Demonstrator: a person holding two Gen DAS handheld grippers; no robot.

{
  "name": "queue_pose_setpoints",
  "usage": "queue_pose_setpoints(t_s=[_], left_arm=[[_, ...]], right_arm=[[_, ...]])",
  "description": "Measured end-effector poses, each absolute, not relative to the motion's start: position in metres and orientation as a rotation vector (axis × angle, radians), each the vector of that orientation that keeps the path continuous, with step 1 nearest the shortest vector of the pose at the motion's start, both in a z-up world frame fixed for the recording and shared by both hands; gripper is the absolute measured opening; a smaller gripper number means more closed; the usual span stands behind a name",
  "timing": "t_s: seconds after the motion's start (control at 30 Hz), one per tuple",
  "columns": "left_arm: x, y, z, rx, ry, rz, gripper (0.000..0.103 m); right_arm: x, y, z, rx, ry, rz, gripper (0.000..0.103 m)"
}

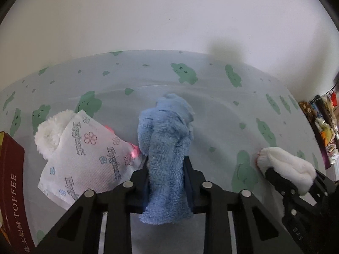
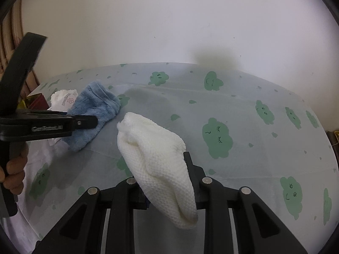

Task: Organize soft objects
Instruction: 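Grasp the blue towel sock with the left tool while the right tool holds the white sock, then carry the blue towel sock into the tin with the left tool and release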

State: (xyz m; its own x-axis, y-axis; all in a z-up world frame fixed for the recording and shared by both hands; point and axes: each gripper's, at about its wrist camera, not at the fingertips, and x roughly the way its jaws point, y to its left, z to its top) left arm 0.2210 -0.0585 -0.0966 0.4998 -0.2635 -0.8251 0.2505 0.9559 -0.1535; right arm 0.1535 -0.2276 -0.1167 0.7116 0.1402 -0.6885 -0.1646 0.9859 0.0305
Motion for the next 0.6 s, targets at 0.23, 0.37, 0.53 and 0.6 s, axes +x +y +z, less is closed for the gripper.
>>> queue_pose_setpoints(t_s=[0.23, 0.37, 0.53, 0.6], left_arm=[[0.199, -0.050, -0.084, -0.013, 0.976, -0.321, 0.023], [0.192, -0.048, -0.081, -0.010, 0.981, -0.306, 0.023], [0.183, -0.044, -0.075, 0.006, 0.971, -0.279, 0.023], [0.179, -0.043, -0.071, 0.014, 0.963, -0.276, 0.023]], right_arm=[[0.156, -0.230, -0.119, -0.016, 0.776, 0.175, 0.023], [0.158, -0.233, -0.121, 0.000, 0.790, 0.169, 0.023], [0.158, -0.234, -0.122, 0.002, 0.792, 0.163, 0.023], [0.158, -0.233, -0.122, -0.008, 0.792, 0.159, 0.023]])
